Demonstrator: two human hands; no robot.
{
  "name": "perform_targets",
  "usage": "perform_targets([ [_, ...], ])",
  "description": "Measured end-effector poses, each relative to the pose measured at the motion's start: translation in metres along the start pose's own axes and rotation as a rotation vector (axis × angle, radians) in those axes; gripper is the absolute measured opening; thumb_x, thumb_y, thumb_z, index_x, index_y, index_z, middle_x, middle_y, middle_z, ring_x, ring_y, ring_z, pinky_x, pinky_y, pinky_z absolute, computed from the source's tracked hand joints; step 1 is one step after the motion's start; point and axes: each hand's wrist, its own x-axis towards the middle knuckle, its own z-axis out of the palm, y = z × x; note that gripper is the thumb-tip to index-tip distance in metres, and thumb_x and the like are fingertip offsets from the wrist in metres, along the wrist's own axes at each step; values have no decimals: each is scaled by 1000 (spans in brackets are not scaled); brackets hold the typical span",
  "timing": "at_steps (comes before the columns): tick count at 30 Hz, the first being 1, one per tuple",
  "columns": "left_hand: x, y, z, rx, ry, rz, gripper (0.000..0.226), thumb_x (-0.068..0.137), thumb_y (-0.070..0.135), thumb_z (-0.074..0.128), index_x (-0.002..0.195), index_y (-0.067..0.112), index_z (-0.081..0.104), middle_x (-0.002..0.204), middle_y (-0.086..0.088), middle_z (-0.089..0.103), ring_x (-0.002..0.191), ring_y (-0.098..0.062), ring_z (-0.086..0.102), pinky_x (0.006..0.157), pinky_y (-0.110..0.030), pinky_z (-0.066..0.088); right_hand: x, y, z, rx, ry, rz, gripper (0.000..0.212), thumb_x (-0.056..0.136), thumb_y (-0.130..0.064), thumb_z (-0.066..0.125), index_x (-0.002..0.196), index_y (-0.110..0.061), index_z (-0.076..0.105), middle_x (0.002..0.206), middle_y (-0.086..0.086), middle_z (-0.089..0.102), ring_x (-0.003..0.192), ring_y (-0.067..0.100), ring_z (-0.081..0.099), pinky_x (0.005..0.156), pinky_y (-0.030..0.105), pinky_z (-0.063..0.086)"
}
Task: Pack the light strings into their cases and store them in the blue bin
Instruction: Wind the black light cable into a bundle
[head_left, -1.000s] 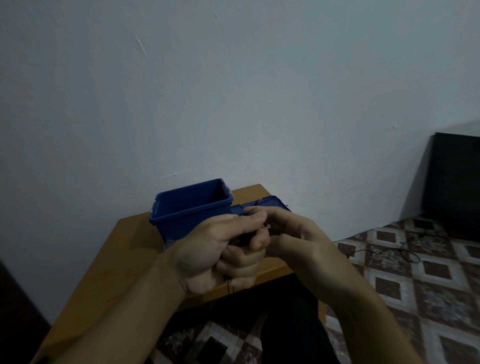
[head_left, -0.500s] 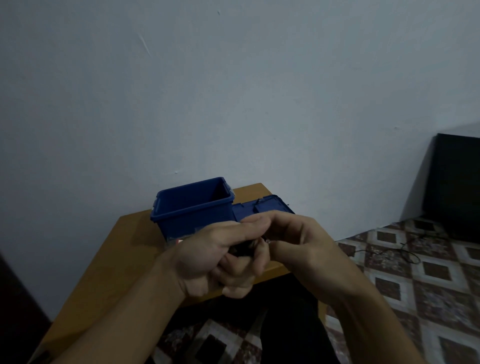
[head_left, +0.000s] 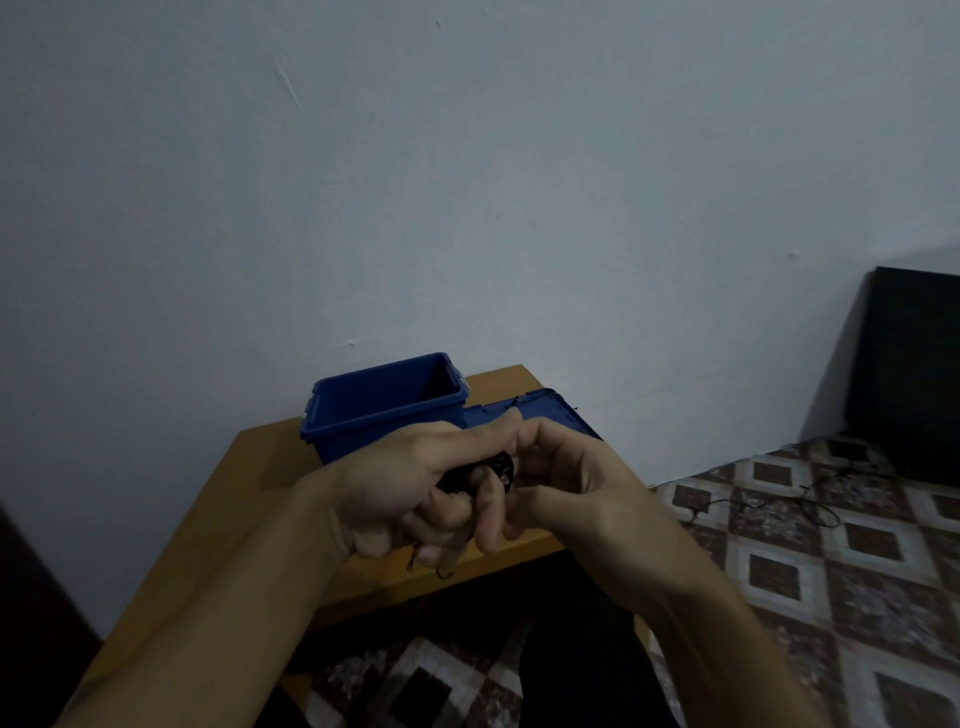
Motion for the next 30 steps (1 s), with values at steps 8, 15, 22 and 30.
perform_targets([
  [8, 6, 6, 6, 91, 230, -72, 77, 90, 67, 46, 57, -1, 62, 37, 1, 21, 31, -12, 17, 41, -23, 33, 1, 2, 6, -64, 83, 10, 26, 76, -11, 63, 102, -6, 64, 84, 7, 67, 78, 20, 62, 71, 35, 49],
  [15, 9, 7, 9, 106, 303, -57, 70, 89, 62, 53, 53, 2, 63, 36, 1, 27, 30, -12, 20, 42, -24, 32, 1, 1, 4, -100, 117, -4, 23, 75, -18, 64, 97, -9, 65, 81, -1, 68, 76, 16, 61, 68, 30, 49],
  [22, 13, 1, 20, 9, 354, 67, 66, 91, 55, 54, 50, 4, 60, 34, 2, 25, 30, -12, 20, 43, -25, 33, 0, 1, -2, -39, 146, -36, 20, 77, -12, 61, 96, -8, 67, 83, 3, 69, 78, 19, 62, 73, 39, 48],
  [30, 9, 5, 8, -367, 108, 153, 58, 89, 51, 60, 58, 3, 66, 32, 10, 25, 27, -4, 22, 40, -22, 36, -4, -4, -4, -73, 62, -3, 15, 85, -12, 64, 99, -8, 70, 100, 17, 71, 87, 36, 66, 82, 43, 55],
])
